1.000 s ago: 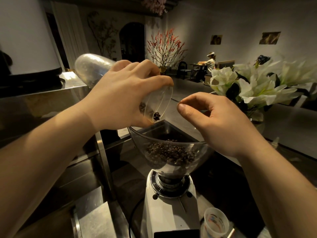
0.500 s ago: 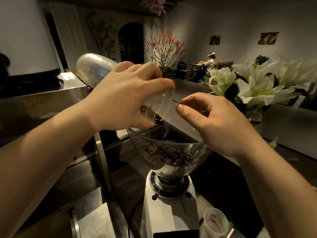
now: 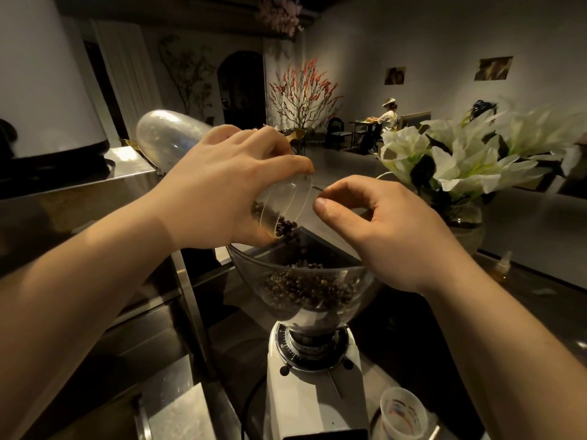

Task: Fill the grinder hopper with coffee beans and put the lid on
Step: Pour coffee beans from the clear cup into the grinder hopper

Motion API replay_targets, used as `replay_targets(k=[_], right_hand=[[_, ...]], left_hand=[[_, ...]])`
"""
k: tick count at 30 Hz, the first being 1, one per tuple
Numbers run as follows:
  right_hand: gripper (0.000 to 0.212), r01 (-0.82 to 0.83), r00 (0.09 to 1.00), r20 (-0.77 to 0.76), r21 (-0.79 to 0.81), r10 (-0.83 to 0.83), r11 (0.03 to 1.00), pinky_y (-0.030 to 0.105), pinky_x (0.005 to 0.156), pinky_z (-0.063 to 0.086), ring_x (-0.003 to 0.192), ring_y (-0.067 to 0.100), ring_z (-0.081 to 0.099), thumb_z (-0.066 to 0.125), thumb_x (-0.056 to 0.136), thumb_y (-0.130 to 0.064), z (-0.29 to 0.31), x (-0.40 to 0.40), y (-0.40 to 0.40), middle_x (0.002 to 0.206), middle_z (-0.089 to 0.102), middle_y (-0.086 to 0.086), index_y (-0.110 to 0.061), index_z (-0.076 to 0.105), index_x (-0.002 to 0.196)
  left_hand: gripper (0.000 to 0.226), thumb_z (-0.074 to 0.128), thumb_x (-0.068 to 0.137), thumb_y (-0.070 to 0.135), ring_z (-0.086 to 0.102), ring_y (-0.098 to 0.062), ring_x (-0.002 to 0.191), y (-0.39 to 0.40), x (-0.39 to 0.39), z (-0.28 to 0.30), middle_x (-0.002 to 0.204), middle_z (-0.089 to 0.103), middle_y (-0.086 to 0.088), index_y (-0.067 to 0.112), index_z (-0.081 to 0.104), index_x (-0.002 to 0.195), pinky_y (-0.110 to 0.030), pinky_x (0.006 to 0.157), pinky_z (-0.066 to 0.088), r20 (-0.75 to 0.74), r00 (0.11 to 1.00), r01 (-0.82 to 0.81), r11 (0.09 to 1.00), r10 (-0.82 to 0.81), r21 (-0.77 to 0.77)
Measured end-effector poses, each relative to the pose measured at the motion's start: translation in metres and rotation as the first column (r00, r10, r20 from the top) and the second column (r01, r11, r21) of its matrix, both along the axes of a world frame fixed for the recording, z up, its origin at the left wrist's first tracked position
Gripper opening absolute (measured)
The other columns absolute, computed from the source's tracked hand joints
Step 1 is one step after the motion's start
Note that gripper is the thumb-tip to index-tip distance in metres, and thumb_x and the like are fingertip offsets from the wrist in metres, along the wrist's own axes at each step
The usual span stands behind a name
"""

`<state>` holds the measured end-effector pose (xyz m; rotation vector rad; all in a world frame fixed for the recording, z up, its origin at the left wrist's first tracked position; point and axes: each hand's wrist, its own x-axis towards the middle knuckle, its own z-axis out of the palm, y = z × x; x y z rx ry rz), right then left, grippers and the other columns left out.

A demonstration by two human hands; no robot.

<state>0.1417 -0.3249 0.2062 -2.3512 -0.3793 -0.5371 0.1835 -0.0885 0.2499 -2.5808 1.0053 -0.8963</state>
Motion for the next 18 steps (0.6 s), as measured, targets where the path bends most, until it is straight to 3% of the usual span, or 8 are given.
replay_targets(k=[4,10,18], right_hand=[[0.047,0.000,1.000,-0.012,-0.026,-0.001,1.000,0.044,0.098,0.056,0.113,0.002,0.067,0.048,0.096,-0.077,0.0011,-0.0025,-0.0003,0.115,0.073,-0.026,-0.046,0.072,0.121],[0.037,-0.007,0.999,-0.035,-0.036,0.006,0.999,0.040,0.097,0.052,0.113,0.003,0.066,0.051,0.101,-0.070,0.0034,-0.0043,-0.0006,0.114,0.072,-0.029,-0.046,0.071,0.120],[0.040,-0.008,0.999,-0.036,-0.054,0.006,0.999,0.038,0.095,0.048,0.119,0.007,0.066,0.050,0.101,-0.071,0.0039,-0.0038,-0.0021,0.122,0.074,-0.025,-0.044,0.072,0.121]], left_hand=[[0.091,0.053,0.071,0.076,0.052,-0.022,0.128,-0.0015,-0.0013,0.0009,0.144,0.049,0.002,0.041,0.044,0.154,-0.048,0.114,0.035,0.002,1.000,-0.013,1.000,0.013,0.015],[0.089,0.052,0.071,0.077,0.053,-0.024,0.129,-0.0035,-0.0026,0.0029,0.143,0.050,0.002,0.041,0.045,0.153,-0.047,0.113,0.035,-0.026,0.999,-0.023,0.999,0.024,0.033],[0.092,0.055,0.069,0.078,0.054,-0.025,0.128,-0.0068,0.0013,0.0064,0.143,0.049,0.003,0.043,0.045,0.153,-0.049,0.113,0.037,-0.032,0.998,-0.055,0.993,0.059,0.102]])
